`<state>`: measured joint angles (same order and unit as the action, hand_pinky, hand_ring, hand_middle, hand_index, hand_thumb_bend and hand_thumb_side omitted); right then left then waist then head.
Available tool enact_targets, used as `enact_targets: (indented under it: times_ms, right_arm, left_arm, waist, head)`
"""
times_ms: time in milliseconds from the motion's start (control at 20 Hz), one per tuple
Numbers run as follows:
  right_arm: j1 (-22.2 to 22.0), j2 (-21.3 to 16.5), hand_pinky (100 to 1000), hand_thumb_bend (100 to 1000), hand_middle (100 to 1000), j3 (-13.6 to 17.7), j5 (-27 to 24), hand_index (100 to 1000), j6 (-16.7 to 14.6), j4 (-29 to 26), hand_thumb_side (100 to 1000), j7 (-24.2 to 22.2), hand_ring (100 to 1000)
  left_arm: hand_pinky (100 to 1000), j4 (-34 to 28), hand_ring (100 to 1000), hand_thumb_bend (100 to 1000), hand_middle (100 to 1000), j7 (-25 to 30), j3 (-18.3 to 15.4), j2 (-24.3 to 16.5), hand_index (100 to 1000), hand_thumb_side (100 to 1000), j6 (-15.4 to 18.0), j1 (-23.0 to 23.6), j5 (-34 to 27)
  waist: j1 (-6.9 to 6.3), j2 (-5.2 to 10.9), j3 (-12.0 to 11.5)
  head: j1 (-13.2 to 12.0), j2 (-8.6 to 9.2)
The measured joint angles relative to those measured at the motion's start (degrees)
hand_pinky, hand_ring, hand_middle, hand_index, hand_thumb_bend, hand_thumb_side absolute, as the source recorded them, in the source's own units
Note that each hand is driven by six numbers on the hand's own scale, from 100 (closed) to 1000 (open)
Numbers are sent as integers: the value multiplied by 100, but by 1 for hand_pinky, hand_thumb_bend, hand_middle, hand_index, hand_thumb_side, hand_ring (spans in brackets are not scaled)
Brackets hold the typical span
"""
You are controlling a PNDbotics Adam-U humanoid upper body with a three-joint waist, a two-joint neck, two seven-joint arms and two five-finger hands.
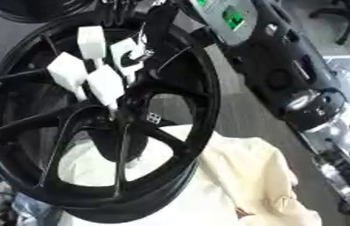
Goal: Pull the pin out of the wheel hub.
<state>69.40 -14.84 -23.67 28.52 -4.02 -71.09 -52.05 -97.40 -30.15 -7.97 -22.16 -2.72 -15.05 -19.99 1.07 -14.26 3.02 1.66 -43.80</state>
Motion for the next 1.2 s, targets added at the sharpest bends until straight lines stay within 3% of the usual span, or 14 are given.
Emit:
enact_targets:
  times_ms: [650, 1200]
  right_arm:
    - [-182, 56, 864, 448, 775, -27, 86, 872, -234, 163, 196, 7, 819]
    - [-189, 97, 855, 407, 762, -81, 274, 855, -268, 206, 109, 6, 809]
  left_arm:
    - [744, 34, 768, 241, 738, -4, -1, 0, 709, 818, 3, 37, 0]
    - [746, 52, 769, 235, 738, 10, 0, 1, 710, 821, -8, 37, -15]
  waist:
    - [-21, 0, 3]
    - [-38, -1, -16]
  head:
    - [0, 10]
    - [24, 18]
